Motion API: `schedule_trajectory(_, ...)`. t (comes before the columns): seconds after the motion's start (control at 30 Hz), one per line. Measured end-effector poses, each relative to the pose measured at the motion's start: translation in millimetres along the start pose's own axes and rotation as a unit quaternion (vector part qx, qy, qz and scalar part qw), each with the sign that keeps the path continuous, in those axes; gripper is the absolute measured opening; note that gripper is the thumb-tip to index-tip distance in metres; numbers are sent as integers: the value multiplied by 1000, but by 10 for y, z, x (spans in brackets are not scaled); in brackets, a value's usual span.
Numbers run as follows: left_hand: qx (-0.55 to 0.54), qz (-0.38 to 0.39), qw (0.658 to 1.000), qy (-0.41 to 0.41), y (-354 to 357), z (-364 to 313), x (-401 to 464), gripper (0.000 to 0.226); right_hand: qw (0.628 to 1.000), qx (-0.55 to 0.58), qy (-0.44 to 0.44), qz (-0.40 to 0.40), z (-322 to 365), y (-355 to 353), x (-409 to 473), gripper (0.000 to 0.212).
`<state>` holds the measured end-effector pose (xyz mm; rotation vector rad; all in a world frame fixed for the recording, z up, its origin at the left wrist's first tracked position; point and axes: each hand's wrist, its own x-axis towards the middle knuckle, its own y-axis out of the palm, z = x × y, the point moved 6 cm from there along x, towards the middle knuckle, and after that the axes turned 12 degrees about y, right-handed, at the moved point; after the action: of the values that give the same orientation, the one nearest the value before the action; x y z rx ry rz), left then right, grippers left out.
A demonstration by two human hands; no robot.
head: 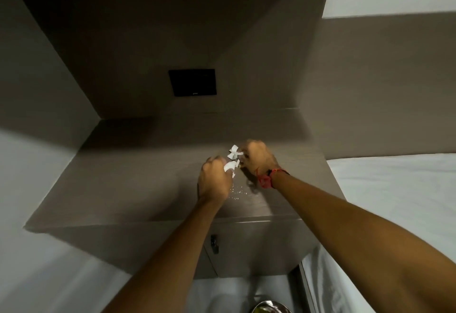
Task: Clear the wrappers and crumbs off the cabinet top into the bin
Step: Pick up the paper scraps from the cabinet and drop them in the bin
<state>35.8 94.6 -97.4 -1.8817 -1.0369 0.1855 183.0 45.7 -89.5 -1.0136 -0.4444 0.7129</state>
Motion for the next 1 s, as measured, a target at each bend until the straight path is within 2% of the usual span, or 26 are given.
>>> schedule_trajectory(0.07,-23,-27,999,3,-56,43,-29,10,990,122,61,-30,-95,-64,26,13)
schedule_trajectory(0.1,-35,-44,998,6,-96,50,-46,11,974,203,95,-36,-157,-108,22,15)
schedule_trajectory(0.13,-50,-64,997,10,-146,45,-72,13,946,294,130,-33,-226,-145,3,17)
schedule_trajectory(0.2,-90,-106,990,23,-243,-14,-161,13,863,468,191,-11,-368,-207,-112,16)
schedule_trajectory(0.27,-135,-131,981,40,-305,-158,-304,13,780,580,232,25,-515,-269,-372,15)
schedule_trajectory(0.33,-174,-132,975,47,-286,-346,-529,14,735,631,237,77,-629,-301,-730,16)
schedule_trajectory(0.5,-225,-72,965,116,156,-792,-1355,5,672,679,236,175,-1058,-112,-1780,16)
schedule_trajectory(0.57,-236,-36,964,114,423,-786,-1729,4,661,675,256,204,-1307,129,-2199,21)
schedule_trajectory(0.7,-270,74,958,63,1113,-377,-2486,4,686,581,362,247,-1874,881,-2979,16)
schedule_trajectory(0.8,-234,175,956,-34,1768,141,-3006,14,685,509,475,216,-2404,1674,-3374,26)
schedule_trajectory(0.9,-200,219,941,-160,2330,705,-3431,15,675,450,552,192,-2860,2500,-3609,23)
schedule_trajectory(1.0,-167,289,922,-196,2963,1136,-3812,22,674,408,580,207,-3325,3224,-3862,25)
